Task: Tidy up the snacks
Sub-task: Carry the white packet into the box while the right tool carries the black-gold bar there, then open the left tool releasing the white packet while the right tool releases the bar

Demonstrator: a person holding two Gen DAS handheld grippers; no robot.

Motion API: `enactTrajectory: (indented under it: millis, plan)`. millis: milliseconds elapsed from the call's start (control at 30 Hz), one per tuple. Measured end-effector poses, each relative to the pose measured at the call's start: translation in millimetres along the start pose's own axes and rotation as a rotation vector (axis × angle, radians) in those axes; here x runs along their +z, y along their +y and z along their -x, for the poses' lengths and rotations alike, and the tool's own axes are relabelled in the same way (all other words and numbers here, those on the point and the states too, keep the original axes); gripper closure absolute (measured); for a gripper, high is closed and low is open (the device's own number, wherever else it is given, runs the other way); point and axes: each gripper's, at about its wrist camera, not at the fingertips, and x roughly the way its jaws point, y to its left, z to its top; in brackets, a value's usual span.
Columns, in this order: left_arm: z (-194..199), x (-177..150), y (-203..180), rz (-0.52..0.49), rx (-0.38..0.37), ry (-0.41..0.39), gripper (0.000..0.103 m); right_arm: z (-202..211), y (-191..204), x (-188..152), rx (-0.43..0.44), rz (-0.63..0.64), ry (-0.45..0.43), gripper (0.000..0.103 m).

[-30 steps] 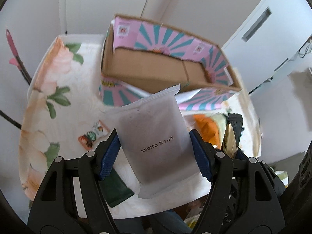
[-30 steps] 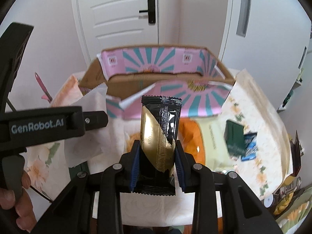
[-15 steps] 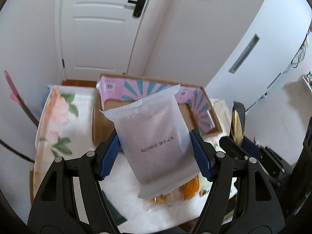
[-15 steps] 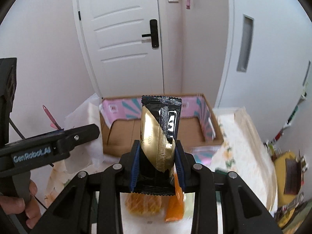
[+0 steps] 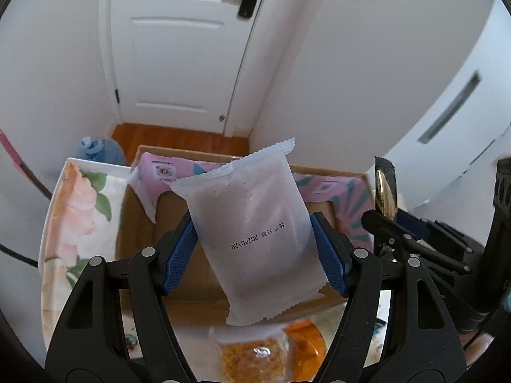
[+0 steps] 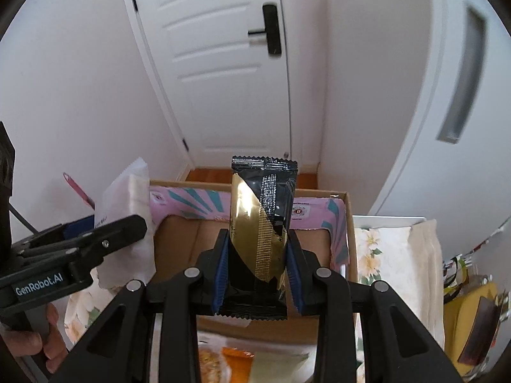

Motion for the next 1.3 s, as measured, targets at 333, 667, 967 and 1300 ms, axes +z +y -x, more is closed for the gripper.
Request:
enactTrajectory:
  millis: [333, 667, 967, 1300]
  plan:
    - [-86.8, -9.2, 5.0, -0.058, 0.072, 0.221, 0.036, -63.2, -23.6, -7.1, 0.039, -0.014, 0.167, 0.073]
    - [-87.1, -5.2, -20.4, -0.209, 0.112, 0.213, 0.034, -77.8, -23.6, -14.3, 0.051, -0.064, 0.211, 0.073]
    - [-60.9, -3.9, -28.9, -0.314, 0.198, 0.155, 0.0, -67.1, -29.7, -11.0, 0.055, -0.105, 0.205, 0.073]
    - [-23.7, 3.4, -5.7, -0.252, 0.174, 0.112, 0.0, -86.9, -14.3, 4.3, 0.088, -0.119, 0.274, 0.073]
